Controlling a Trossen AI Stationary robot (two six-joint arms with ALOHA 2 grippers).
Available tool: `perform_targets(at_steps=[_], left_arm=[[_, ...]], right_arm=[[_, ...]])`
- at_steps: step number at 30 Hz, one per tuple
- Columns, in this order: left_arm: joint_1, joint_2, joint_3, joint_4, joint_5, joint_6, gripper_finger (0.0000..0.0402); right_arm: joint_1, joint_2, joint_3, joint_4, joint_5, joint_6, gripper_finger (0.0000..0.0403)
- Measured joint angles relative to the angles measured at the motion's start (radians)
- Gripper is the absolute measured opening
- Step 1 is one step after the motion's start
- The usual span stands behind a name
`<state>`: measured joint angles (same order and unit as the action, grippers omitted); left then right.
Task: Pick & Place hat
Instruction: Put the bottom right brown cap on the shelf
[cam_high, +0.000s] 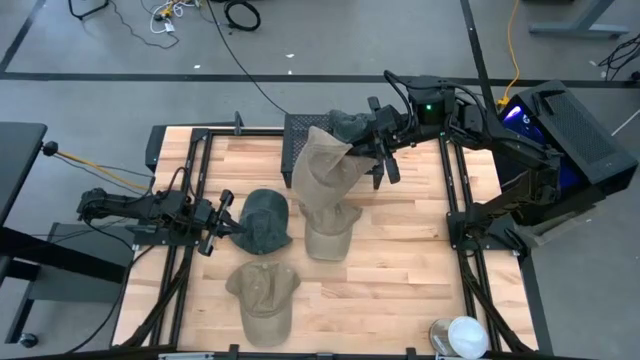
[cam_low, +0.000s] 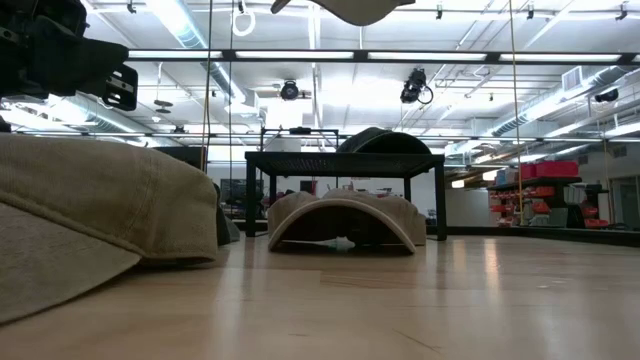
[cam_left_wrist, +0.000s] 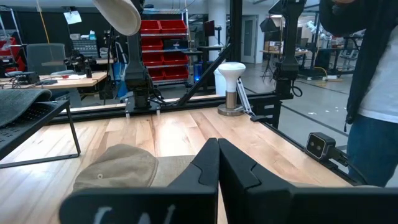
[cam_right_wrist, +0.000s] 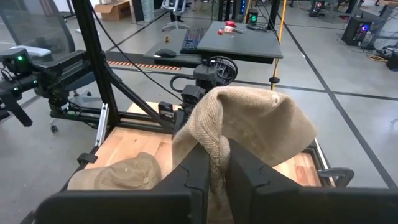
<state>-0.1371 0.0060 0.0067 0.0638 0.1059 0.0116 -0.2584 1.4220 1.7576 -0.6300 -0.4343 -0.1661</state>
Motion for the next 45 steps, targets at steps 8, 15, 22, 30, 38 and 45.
perform_targets(at_steps=[8, 15, 22, 30, 38, 45], left_arm=[[0.0, 0.0, 0.0, 0.0, 0.0, 0.0, 0.0003], [0.0, 0.0, 0.0, 0.0, 0.0, 0.0, 0.0003], [0.0, 0.0, 0.0, 0.0, 0.0, 0.0, 0.0003], [0.0, 0.0, 0.0, 0.0, 0.0, 0.0, 0.0003], [0.0, 0.0, 0.0, 0.0, 0.0, 0.0, 0.0003], [0.0, 0.0, 0.0, 0.0, 0.0, 0.0, 0.0003]], right_arm=[[-0.012, 0.0, 0.0, 0.001, 0.007, 0.0, 0.0036], [-0.031, 0.0, 0.0, 0.001, -0.003, 0.0, 0.0036], [-0.035, 0.0, 0.0, 0.0, -0.003, -0.008, 0.0036], [-0.036, 0.0, 0.0, 0.0, -0.003, -0.008, 0.0036], [-0.036, 0.0, 0.0, -0.009, -0.001, -0.026, 0.0036], [-0.036, 0.0, 0.0, -0.008, 0.0, -0.026, 0.0036]])
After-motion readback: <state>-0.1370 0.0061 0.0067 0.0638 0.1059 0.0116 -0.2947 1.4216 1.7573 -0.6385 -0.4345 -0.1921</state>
